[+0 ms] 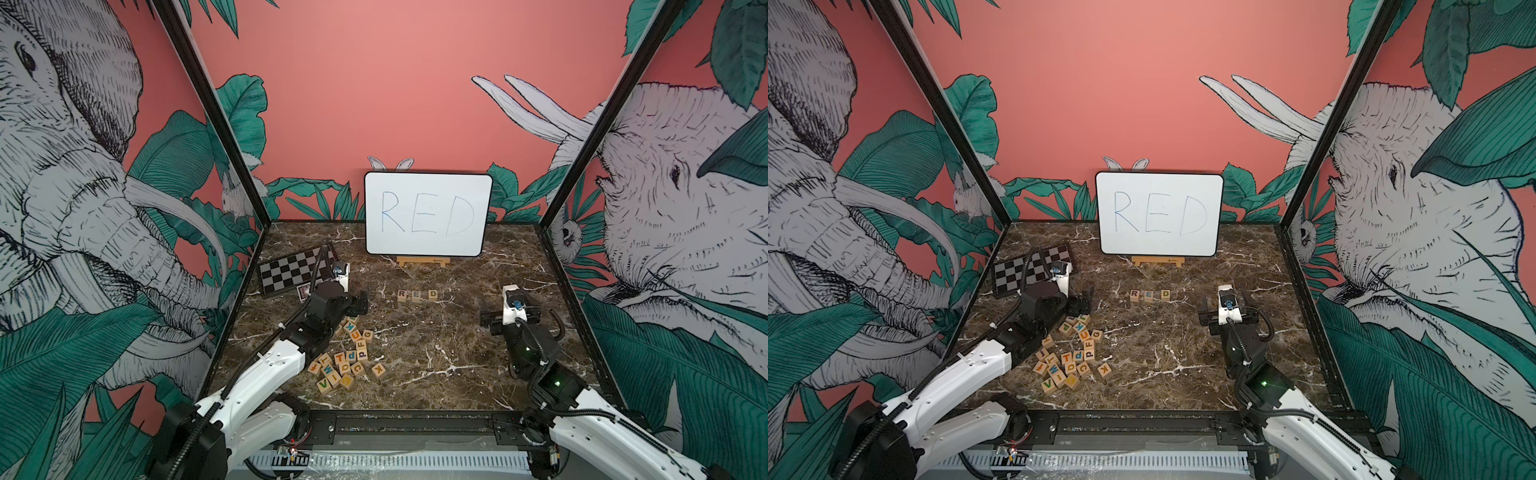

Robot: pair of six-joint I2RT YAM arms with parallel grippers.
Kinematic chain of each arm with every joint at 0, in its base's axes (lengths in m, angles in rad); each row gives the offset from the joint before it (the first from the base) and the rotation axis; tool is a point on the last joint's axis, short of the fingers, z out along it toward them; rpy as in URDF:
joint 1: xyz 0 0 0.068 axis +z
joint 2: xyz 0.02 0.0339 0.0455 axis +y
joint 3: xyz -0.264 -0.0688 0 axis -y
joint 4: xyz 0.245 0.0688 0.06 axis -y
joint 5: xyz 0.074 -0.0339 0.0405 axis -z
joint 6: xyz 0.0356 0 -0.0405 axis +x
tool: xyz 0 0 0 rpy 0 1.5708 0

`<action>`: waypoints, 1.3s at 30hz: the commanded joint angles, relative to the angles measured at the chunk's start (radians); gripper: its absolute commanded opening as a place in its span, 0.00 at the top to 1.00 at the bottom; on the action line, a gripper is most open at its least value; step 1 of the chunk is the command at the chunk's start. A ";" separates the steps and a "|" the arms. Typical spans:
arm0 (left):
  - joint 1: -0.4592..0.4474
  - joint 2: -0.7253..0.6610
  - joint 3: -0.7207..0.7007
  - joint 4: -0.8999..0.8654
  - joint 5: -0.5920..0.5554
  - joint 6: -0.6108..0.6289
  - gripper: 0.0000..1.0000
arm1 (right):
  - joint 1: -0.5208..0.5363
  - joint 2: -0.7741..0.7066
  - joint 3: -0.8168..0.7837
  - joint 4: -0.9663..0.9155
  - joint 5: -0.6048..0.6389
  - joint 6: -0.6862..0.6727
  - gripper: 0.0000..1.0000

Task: Assemble the uppercase word "red" with letter blocks
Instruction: Reset both arms

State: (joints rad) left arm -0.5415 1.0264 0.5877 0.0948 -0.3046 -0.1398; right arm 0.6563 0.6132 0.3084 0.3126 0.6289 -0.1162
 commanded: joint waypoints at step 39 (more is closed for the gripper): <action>0.459 0.221 -0.356 0.775 -0.125 0.161 0.00 | -0.509 0.881 0.039 0.639 -0.162 0.098 0.00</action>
State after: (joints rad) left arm -0.0895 1.2194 0.2214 0.7258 -0.4839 0.0185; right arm 0.1528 1.4651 0.3367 0.8253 0.5076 -0.0288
